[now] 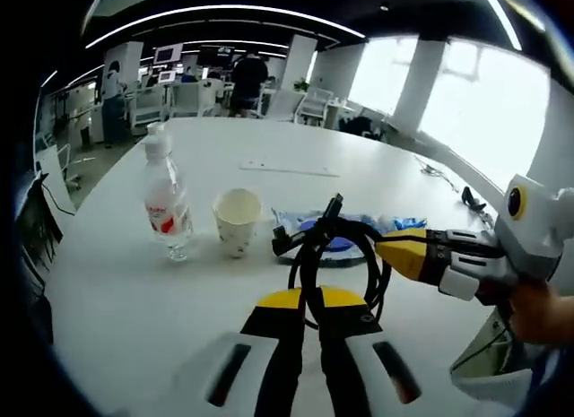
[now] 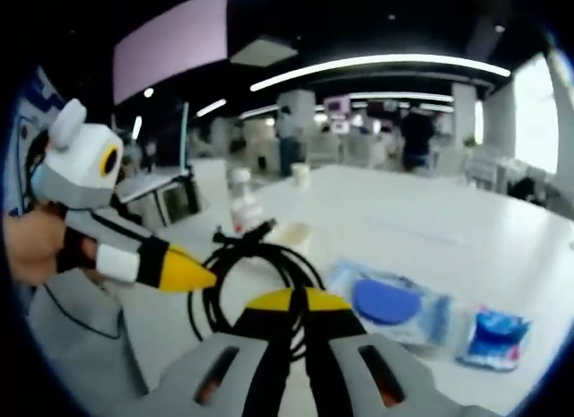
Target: Arrange the tabletop items into an orderly group along one side of the table until the central work area is clear of visible clutter.
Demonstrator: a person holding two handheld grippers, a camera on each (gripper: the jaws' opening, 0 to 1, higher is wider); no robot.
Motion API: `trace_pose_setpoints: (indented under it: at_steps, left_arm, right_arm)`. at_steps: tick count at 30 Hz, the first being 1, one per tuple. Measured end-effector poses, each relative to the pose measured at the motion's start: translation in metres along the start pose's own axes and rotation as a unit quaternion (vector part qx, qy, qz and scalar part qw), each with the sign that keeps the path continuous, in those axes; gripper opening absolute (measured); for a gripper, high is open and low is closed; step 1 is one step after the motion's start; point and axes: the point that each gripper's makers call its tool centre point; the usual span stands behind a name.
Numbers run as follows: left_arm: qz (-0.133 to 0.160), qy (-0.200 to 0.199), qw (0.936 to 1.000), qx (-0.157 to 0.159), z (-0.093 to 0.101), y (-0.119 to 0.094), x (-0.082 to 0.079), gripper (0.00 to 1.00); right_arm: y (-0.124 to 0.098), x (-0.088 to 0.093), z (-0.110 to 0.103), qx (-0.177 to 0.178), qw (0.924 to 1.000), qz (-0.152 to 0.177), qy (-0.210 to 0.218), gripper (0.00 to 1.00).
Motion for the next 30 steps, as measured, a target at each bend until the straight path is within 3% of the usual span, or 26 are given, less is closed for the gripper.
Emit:
trace_pose_setpoints:
  at_steps: [10, 16, 22, 26, 30]
  left_arm:
    - [-0.006, 0.065, 0.9941, 0.087, 0.116, 0.012, 0.000, 0.04]
    - [-0.018, 0.082, 0.9886, 0.125, 0.170, 0.019, 0.004, 0.04]
    - [-0.034, 0.065, 0.9856, 0.152, 0.201, 0.022, 0.011, 0.03]
    - [-0.053, 0.071, 0.9833, 0.159, 0.206, 0.026, 0.025, 0.04]
    - [-0.091, 0.066, 0.9821, 0.151, 0.207, 0.037, 0.045, 0.03]
  right_arm:
    - [-0.101, 0.020, 0.060, 0.097, 0.9942, 0.002, 0.047, 0.00]
    - [-0.151, 0.032, 0.088, 0.147, 0.9868, -0.006, 0.069, 0.00]
    - [-0.175, 0.044, 0.102, 0.161, 0.9836, -0.019, 0.079, 0.00]
    - [-0.178, 0.058, 0.103, 0.161, 0.9813, -0.036, 0.099, 0.00]
    - [-0.176, 0.082, 0.103, 0.160, 0.9770, -0.062, 0.126, 0.00]
Point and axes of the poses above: the point that each gripper's makers call its tool centre point, and the gripper's own axes: y roughly forward along the fingers, z roughly to its right, x roughly out of its underside, and after that the axes turned 15 degrees about -x, right-handed
